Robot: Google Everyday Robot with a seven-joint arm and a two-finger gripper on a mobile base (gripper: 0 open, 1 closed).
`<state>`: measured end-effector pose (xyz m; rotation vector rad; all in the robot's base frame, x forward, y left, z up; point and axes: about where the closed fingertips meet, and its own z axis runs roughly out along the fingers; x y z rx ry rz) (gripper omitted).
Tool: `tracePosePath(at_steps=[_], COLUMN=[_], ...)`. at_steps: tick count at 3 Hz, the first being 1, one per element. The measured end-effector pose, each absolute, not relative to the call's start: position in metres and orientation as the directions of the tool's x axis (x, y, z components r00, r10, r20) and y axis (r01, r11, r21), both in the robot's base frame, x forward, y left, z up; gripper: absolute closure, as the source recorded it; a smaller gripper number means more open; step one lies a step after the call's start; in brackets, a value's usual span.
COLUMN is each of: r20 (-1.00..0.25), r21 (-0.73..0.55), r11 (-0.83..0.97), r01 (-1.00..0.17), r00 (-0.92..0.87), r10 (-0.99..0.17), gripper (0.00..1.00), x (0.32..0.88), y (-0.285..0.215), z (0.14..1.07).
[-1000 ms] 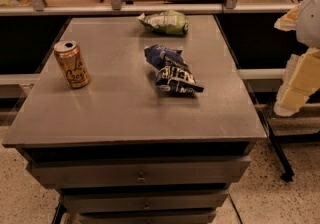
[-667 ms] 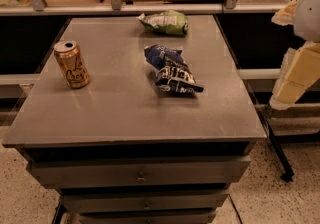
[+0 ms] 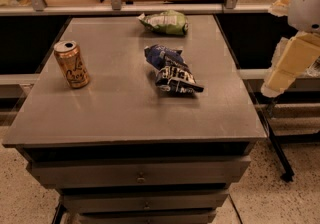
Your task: Pick green jalapeno chip bag
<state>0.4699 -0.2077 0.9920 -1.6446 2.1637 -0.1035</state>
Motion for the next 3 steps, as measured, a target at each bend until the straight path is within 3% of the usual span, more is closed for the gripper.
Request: tracePosePath(at_steps=[3], r20=[-0.392], r21=[-0.336], r11=[0.467], r01=[-0.818], r00=[-0.330], r10=[-0.859], gripper=[0.00], x=[0.513], y=[-0.200], z=[0.994])
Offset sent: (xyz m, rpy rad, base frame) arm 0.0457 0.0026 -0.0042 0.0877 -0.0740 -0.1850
